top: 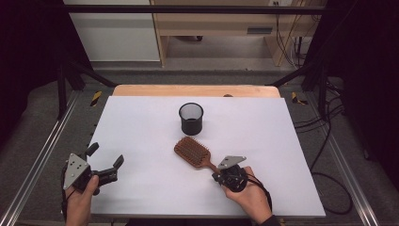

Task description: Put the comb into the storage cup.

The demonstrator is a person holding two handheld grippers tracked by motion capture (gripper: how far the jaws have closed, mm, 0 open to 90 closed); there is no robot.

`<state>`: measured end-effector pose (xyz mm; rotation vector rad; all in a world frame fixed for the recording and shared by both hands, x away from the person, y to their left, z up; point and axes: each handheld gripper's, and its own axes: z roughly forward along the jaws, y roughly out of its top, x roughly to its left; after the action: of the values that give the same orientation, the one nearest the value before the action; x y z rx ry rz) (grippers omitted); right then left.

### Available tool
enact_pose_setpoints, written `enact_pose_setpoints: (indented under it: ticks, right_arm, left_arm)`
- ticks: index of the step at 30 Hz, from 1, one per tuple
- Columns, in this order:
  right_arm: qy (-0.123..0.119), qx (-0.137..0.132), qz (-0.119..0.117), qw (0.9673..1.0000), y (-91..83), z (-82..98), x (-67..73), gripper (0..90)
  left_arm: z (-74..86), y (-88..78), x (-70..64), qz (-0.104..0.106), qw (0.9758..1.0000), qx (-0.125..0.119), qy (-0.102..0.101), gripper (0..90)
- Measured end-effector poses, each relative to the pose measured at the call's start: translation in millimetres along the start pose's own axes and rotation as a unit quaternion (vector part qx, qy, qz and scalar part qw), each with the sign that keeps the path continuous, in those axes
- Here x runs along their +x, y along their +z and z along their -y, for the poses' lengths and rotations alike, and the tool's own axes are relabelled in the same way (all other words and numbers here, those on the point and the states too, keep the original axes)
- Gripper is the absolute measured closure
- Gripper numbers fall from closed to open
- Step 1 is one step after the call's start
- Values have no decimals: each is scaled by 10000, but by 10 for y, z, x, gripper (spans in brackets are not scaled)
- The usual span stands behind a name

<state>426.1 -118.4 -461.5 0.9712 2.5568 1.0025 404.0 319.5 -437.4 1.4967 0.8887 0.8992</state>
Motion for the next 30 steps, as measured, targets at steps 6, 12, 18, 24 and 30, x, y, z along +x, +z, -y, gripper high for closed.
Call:
enact_pose_setpoints:
  ticks: [6, 12, 18, 24, 30]
  right_arm:
    - [15, -88, -46, 9999, -71, -29, 0, 900]
    - [-34, -27, -14, 10000, -104, -89, -52, 900]
    - [-21, -2, -7, 10000, -164, -151, -130, 900]
    - [-18, 18, 6, 10000, -198, -220, -175, 900]
    - [-71, 59, 34, 10000, -204, -270, -190, 886]
  left_arm:
    - [6, -2, -6, -7, 10000, 25, 24, 20]
    - [6, -2, -20, 0, 10000, 35, 56, 19]
    - [6, -2, -19, 5, 10000, 43, 62, 20]
    - [4, -4, -22, 8, 10000, 43, 73, 20]
    - [4, -5, -20, 13, 10000, 45, 73, 20]
